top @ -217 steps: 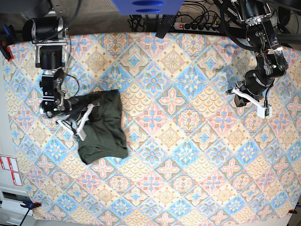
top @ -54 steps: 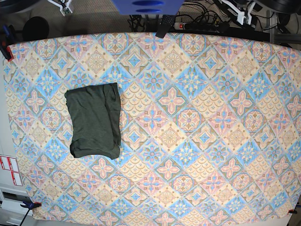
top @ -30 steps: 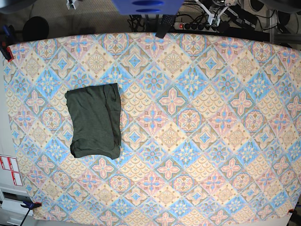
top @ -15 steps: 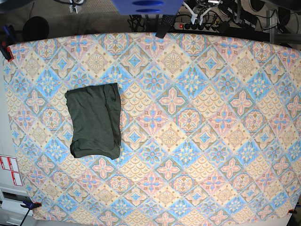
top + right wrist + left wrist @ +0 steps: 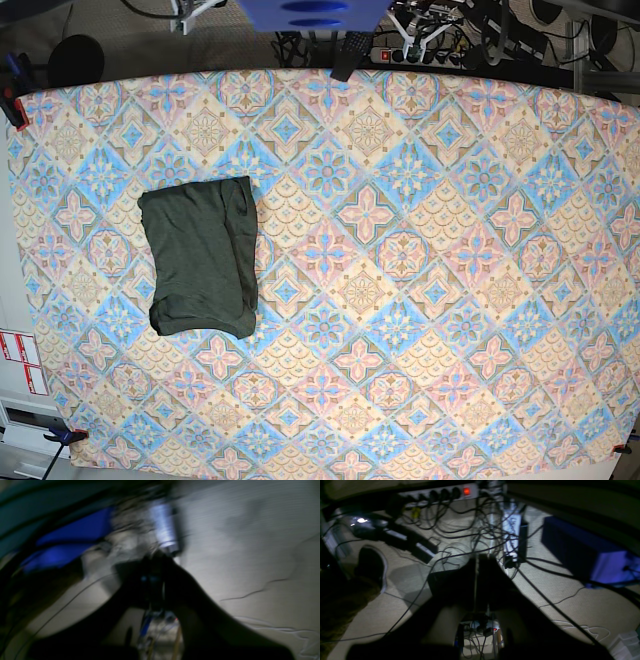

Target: Fold the T-shirt properly

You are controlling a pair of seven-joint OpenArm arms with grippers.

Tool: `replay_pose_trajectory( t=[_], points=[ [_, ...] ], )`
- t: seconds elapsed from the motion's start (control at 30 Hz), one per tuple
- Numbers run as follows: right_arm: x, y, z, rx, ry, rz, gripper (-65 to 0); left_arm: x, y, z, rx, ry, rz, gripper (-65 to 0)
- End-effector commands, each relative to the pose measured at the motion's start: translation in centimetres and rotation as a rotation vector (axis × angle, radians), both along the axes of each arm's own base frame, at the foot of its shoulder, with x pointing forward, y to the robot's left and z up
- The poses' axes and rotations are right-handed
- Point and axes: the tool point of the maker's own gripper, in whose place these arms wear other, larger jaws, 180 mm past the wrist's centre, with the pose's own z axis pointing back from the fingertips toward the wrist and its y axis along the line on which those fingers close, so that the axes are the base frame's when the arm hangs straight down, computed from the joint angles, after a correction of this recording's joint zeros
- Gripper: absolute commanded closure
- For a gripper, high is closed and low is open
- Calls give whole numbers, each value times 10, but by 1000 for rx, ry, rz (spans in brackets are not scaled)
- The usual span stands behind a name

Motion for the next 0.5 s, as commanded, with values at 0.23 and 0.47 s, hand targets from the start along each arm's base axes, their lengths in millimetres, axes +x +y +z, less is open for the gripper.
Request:
replay_pose_trajectory(
  t=[0.23, 0.47],
  points=[
    [-2, 38, -5, 6, 22, -23, 0, -2, -10, 0, -1, -4, 10, 0],
    [-4, 34, -6, -15, 32, -22, 0, -2, -18, 0, -13, -4, 15, 0]
  ],
)
